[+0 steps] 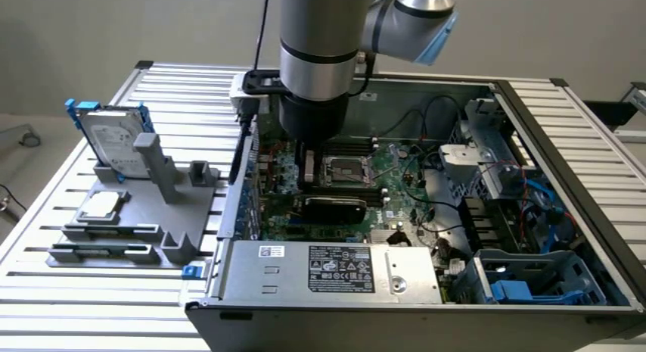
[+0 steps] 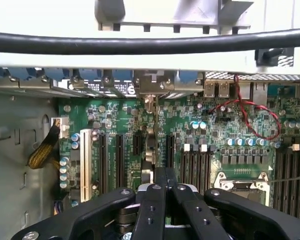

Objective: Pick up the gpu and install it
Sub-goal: 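Press down on the gpu until it lock into place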

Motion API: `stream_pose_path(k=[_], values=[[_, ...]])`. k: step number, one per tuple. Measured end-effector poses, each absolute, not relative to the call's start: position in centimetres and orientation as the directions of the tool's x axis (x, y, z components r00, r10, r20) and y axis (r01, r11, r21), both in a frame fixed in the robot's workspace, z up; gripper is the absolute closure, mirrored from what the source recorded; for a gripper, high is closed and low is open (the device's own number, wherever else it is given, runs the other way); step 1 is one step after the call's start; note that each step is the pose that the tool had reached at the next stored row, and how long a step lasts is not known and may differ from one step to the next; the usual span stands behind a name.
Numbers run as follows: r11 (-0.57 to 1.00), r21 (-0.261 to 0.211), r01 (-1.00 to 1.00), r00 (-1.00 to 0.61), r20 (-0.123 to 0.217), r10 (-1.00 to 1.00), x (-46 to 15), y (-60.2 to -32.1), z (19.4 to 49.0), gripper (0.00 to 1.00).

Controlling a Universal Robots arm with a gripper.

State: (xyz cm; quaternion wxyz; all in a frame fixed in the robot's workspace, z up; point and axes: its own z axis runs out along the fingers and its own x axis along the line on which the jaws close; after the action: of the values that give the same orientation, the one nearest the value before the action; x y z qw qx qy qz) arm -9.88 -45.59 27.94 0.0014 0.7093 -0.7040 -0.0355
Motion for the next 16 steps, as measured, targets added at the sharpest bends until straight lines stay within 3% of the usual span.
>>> stream_pose_path(k=[16], values=[[-0.009,0.139,-0.990,0.002,-0.052,-0.999,-12.0,-45.6,28.2,0.89]])
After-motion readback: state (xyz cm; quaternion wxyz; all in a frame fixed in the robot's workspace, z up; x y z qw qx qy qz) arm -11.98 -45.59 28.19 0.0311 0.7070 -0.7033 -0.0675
